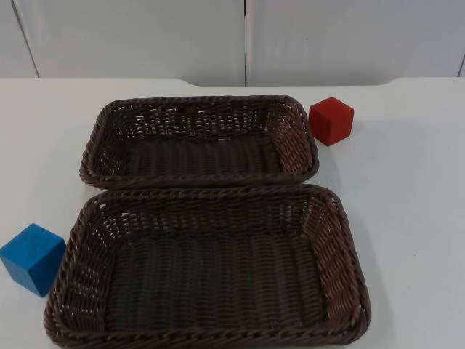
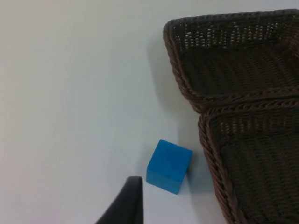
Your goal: Pick up one cube with the left hand and place it into the upper basket. Pick up one cube with the right hand and place it into the lower basket.
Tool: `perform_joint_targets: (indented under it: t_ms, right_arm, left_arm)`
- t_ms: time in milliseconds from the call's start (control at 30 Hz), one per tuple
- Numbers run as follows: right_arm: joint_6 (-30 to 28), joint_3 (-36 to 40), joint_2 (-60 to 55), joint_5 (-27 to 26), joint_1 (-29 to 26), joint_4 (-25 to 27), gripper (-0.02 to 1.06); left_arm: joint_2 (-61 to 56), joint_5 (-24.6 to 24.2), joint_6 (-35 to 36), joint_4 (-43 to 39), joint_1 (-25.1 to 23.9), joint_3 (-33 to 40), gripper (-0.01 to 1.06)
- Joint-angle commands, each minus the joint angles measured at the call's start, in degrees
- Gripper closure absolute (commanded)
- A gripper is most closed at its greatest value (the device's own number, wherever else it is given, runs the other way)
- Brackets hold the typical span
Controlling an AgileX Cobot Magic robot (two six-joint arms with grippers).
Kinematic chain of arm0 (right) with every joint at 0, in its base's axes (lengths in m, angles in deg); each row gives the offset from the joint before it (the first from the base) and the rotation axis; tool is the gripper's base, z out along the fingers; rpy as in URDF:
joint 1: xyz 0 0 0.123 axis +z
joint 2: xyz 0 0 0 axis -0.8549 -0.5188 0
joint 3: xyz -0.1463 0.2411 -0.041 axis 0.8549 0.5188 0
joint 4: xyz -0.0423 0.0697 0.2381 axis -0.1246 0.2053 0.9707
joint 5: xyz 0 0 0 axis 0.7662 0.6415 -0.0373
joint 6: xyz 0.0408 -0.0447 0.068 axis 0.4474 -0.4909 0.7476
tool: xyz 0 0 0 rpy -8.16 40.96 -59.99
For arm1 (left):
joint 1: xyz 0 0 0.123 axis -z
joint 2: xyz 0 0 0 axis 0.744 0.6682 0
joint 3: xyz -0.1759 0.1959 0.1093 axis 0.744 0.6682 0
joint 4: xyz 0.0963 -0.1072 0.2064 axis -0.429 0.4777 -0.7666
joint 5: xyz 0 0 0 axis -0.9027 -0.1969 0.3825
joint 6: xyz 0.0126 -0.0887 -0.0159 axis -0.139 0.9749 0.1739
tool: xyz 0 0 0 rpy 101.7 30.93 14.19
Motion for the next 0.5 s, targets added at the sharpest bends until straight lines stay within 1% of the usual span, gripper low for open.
perform_joint_targets:
  t_ms: [0, 233, 333, 400, 467]
  right_arm:
    - [0.1, 0.1, 0.2, -0.3, -0.1, -0.1, -0.01]
    - [0.1, 0.1, 0.2, -0.3, -0.1, -0.1, -0.01]
    - [0.1, 0.1, 0.2, -0.3, -0.1, -0.1, -0.01]
    - [0.1, 0.1, 0.2, -0.3, -0.1, -0.1, -0.01]
    - [0.1, 0.1, 0.2, -0.3, -0.1, -0.1, -0.01]
  left_arm:
    - [1.5, 1.5, -1.0, 1.7, -0.3, -0.3, 0.00]
    - [6.3, 1.7, -4.4, 5.4, -0.3, -3.6, 0.00]
    - [9.5, 1.7, -7.2, 6.5, -0.3, -7.2, 0.00]
    - [10.6, 1.7, -7.6, 6.5, -0.3, -8.2, 0.00]
    - [12.9, 1.7, -7.6, 7.0, -0.3, -10.8, 0.00]
